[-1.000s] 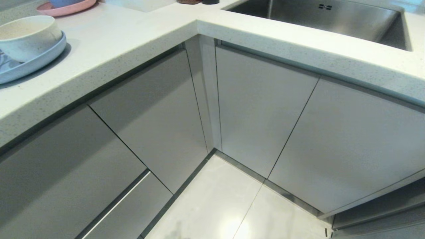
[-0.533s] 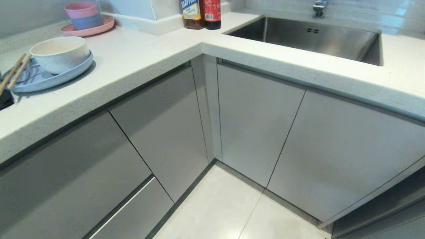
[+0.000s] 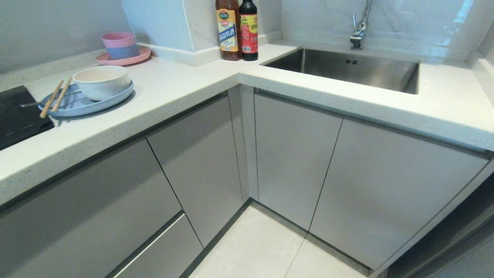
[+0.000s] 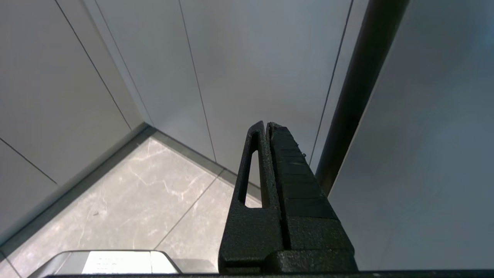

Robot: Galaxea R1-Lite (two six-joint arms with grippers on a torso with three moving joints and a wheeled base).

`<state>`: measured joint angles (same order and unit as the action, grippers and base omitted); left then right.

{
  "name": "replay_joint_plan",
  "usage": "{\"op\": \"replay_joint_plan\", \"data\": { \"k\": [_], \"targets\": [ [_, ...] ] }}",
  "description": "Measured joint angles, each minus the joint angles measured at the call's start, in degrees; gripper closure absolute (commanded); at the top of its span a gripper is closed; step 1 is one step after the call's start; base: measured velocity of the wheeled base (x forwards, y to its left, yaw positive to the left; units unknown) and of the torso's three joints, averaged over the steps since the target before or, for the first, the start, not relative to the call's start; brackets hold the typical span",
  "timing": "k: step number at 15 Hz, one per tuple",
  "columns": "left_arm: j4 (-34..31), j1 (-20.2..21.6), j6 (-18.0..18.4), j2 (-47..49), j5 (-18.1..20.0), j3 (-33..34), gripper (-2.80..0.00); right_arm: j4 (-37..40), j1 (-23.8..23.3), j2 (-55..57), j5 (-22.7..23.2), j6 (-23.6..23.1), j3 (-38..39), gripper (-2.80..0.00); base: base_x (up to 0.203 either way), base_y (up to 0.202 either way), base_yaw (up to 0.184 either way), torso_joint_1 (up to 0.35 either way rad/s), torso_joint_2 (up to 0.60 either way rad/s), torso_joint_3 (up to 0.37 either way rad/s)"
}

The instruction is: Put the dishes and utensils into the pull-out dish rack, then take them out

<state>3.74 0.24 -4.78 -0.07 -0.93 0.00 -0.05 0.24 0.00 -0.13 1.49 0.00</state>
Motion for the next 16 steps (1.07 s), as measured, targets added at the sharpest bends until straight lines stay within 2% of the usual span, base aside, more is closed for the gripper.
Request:
{"op": "replay_joint_plan", "data": {
  "k": [16],
  "targets": [
    [0.0, 0.0, 0.0, 0.0, 0.0, 0.0, 0.00, 0.0, 0.0, 0.0, 0.0, 0.0, 0.0, 0.00, 0.000, 0.000, 0.000, 0.002, 0.00, 0.201]
  ]
}}
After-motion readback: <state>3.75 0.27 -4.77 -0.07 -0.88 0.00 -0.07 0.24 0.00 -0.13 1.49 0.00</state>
